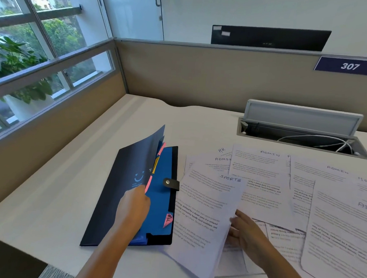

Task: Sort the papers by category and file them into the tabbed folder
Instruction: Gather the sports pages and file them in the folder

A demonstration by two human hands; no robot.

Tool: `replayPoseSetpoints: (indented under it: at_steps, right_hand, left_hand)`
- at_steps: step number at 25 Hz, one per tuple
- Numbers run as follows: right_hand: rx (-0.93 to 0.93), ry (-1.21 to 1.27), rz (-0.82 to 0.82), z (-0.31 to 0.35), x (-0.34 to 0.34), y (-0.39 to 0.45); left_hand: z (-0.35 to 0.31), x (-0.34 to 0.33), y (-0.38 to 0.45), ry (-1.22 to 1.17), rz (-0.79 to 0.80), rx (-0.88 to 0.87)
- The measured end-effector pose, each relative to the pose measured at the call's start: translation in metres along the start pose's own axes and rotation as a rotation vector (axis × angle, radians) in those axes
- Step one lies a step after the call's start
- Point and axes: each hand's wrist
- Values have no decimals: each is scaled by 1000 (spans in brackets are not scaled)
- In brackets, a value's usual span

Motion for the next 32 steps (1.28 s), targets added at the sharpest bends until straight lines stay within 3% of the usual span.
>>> replayPoseSetpoints:
  at_steps: [7, 15, 20, 32]
  right_hand:
    - [-14, -225, -307, -17, -22, 2]
    - [292, -217, -685, 63, 13, -44]
    - [305, -161, -558, 74, -19, -41]
    - [283, -496, -287, 65, -85, 5]
  left_hand:
    - [2, 2, 2, -8, 0, -5]
    - [6, 3, 0, -16, -17, 1]
    - [7, 6, -2, -13, -24, 6]
    - [11, 7, -6, 1, 4, 1]
Point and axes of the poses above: each hand's wrist, its own y-axis towards the middle knuckle, its own x-axis out of the back of the hand, z = x × y, and after that the axes turned 11 degrees about -x, right-handed
